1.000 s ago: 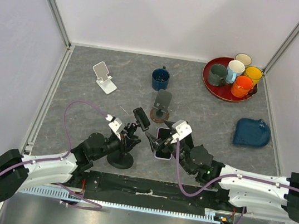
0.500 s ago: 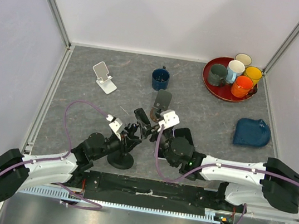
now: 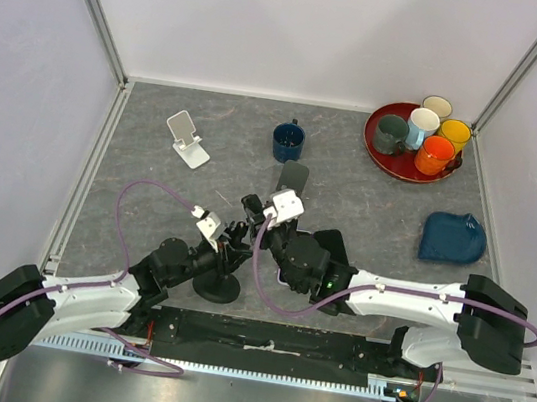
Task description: Remove the phone from the phone stand
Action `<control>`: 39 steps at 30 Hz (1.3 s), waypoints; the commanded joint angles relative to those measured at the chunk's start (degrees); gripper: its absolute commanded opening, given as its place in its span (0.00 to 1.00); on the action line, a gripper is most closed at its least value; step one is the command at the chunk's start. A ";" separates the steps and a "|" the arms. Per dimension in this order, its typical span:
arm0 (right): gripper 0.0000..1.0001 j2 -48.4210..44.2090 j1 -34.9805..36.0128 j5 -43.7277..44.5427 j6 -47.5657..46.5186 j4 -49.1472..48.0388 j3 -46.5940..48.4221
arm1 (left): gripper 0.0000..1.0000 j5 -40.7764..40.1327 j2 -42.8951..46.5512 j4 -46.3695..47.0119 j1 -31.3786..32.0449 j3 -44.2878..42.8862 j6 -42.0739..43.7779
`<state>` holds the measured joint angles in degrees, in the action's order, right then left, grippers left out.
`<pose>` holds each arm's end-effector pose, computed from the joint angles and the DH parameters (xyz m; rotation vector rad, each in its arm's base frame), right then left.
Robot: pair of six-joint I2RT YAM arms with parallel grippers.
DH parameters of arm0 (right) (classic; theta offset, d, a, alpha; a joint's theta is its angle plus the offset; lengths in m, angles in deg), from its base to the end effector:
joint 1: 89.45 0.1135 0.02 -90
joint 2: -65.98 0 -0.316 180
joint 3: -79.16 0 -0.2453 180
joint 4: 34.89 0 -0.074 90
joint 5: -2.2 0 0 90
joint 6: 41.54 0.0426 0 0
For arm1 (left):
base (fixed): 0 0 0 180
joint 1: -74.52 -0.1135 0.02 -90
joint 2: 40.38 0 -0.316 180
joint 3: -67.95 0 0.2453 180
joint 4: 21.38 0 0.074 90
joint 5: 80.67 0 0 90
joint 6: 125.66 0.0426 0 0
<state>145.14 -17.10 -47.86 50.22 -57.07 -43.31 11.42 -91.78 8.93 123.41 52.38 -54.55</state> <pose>0.1156 0.2731 0.3345 -0.4137 1.5280 0.4732 0.0894 -0.1048 0.2057 0.4814 1.6846 -0.9135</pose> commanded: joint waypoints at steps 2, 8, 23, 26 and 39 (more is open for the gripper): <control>0.47 -0.23 -0.02 -1.27 0.18 5.74 4.08 | 0.02 -0.06 0.68 13.01 -0.02 0.97 2.90; 0.00 -1.63 0.15 -1.80 -3.93 13.20 8.29 | 0.09 -1.82 -2.99 13.63 -0.02 -0.43 3.07; 0.00 1.26 7.44 14.72 -28.99 -6.89 6.02 | 0.80 -7.88 1.11 1.28 0.07 -2.81 -1.05; 0.00 3.11 9.55 16.66 -34.44 -13.83 4.88 | 0.79 -8.67 7.35 -6.81 0.07 -3.07 -2.46; 0.00 3.38 12.81 16.48 -33.93 -13.07 6.54 | 0.50 -7.27 1.13 -11.07 0.07 -4.12 -8.61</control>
<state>150.60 -6.01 -32.19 17.09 -61.92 -39.46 5.76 -86.71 0.82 123.69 50.09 -59.89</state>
